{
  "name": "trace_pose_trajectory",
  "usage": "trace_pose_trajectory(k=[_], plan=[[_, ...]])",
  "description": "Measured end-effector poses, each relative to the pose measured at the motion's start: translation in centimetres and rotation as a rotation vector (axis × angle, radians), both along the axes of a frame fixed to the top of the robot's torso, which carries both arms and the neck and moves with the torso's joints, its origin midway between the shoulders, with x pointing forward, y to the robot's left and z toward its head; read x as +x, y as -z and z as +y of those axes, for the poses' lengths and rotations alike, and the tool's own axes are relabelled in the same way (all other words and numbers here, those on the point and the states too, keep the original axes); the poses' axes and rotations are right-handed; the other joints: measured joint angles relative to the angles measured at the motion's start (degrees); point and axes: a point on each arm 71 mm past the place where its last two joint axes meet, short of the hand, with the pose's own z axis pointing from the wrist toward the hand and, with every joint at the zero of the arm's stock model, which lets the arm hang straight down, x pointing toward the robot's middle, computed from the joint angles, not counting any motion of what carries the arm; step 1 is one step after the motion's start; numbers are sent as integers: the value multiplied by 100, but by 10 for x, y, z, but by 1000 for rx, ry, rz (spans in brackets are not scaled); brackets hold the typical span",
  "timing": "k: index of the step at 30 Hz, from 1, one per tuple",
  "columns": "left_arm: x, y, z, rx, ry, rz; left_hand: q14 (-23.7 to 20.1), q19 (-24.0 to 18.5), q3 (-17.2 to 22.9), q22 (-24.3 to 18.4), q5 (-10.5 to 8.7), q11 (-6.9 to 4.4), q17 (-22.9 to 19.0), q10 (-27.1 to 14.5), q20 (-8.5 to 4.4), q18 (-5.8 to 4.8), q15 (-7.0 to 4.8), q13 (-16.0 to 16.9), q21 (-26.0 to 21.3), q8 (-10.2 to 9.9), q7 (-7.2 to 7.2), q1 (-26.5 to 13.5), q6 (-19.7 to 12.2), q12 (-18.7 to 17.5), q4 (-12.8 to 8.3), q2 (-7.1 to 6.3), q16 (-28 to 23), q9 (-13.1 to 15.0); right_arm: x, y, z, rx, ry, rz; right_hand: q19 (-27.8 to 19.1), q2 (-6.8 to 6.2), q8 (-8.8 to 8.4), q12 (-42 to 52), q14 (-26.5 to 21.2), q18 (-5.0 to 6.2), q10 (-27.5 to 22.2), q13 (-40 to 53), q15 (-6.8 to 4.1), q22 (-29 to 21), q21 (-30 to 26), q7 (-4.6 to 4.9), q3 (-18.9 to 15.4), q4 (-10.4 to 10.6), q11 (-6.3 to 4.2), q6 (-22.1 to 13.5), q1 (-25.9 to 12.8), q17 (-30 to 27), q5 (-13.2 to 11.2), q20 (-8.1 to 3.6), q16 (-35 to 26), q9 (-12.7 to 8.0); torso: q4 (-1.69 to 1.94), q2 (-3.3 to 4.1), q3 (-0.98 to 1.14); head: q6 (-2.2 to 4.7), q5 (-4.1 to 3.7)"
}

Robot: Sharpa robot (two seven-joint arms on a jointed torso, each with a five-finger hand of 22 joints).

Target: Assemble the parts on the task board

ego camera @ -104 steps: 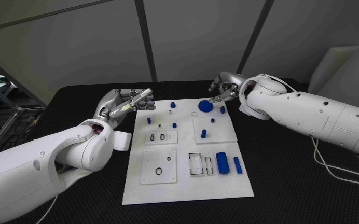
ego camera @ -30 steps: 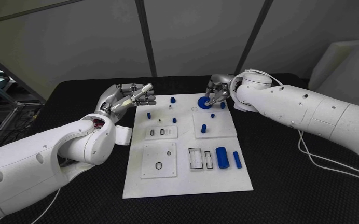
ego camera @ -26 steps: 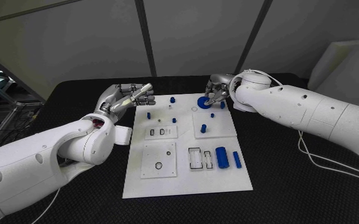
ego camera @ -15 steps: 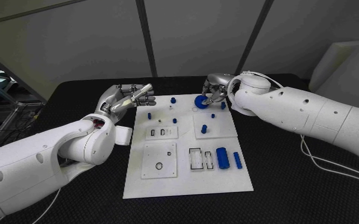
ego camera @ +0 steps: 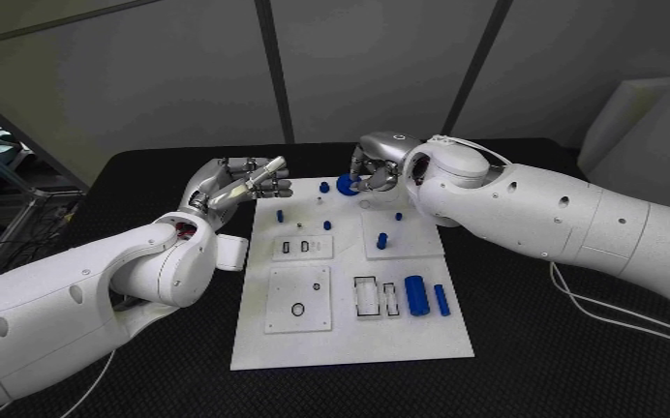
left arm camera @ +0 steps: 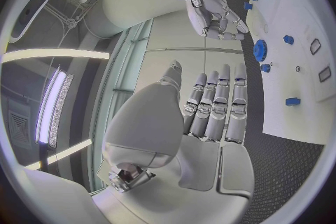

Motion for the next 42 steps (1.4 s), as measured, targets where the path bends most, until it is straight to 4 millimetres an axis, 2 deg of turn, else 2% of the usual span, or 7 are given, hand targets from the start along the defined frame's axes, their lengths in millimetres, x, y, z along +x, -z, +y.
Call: trace_pose_trajectory(k=[4,10,13,16,19,26,42], plan=[[0,0,0,0,1,1,0,0,0,0,0,0,0,0,0,0,0,0,0,0,0,0,0,0,0,0,0,0,0,0,9,-7,-8,-15,0,0,0,0,0,0,0,2,0,0,0,0,0,0,0,0,0,2,0,0,0,0,7,-2,-6,-3,5],[0,0,2,1,-1,2,0,0,0,-5,0,0,7,0,0,0,0,0,0,0,0,0,0,0,0,0,0,0,4,0,8,-19,5,-31,0,-16,-81,-45,0,1,0,13,0,0,0,42,0,0,0,-42,-15,1,0,0,0,0,7,-2,-5,-13,32],[0,0,2,2,-2,2,0,0,0,-5,0,0,7,0,0,0,0,0,0,0,0,0,0,0,0,0,0,0,6,1,8,-21,14,-35,0,-43,-201,-78,0,1,-1,8,0,-7,0,93,16,16,1,-171,-42,1,0,0,0,-25,-2,-1,-3,-5,41],[0,0,2,1,-2,3,0,0,0,-5,0,0,7,0,0,-1,0,0,0,0,0,0,0,0,0,0,0,0,11,3,6,-21,28,-34,-3,-76,-363,-117,0,1,-64,-19,0,-10,0,158,16,16,65,-347,-73,1,0,2,0,-57,-5,0,-2,3,42],[0,0,2,1,-2,3,0,0,0,-5,0,0,7,0,0,0,0,0,0,0,0,0,0,0,0,0,0,0,15,5,4,-19,41,-27,-19,-162,-607,-178,9,1,-110,-63,76,-20,0,234,16,16,140,-669,-52,1,-16,87,0,-117,-5,0,-1,7,42],[0,0,2,1,-2,4,0,0,0,-4,0,0,6,0,0,0,0,0,0,0,0,0,0,0,0,0,0,0,25,10,5,-4,65,11,-53,-267,-915,-277,1,0,-164,-132,125,-41,0,284,-7,39,188,-1051,-129,0,-102,135,-1,-201,-5,3,4,18,49],[1,1,1,1,-1,6,0,0,0,-4,0,0,6,0,0,0,0,0,0,0,0,0,0,0,0,0,0,0,40,24,5,25,88,116,-32,-286,-948,-292,1,1,-184,-103,125,-46,0,299,-29,60,207,-1075,-148,0,-117,155,20,-212,1,3,2,24,73]])
